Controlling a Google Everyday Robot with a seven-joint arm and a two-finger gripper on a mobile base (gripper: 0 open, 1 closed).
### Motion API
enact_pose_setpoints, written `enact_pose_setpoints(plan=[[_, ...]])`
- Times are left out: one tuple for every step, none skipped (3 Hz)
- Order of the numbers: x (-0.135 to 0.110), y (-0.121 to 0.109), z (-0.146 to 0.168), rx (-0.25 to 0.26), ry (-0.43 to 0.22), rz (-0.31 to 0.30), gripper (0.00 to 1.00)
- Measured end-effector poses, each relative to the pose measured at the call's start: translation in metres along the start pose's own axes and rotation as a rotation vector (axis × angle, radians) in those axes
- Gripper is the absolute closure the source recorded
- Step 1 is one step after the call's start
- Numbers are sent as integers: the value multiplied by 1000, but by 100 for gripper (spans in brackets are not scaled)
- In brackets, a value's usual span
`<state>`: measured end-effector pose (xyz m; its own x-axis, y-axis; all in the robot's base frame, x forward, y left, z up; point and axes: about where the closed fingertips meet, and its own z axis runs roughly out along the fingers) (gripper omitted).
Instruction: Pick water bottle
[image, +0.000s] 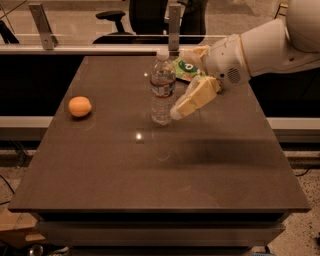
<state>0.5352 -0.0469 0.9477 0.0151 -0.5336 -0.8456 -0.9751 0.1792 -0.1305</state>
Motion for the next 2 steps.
enact_pose_setpoints(plan=[[-6,11,16,-42,-21,-9,0],[-9,12,29,-80,-64,-7,0]])
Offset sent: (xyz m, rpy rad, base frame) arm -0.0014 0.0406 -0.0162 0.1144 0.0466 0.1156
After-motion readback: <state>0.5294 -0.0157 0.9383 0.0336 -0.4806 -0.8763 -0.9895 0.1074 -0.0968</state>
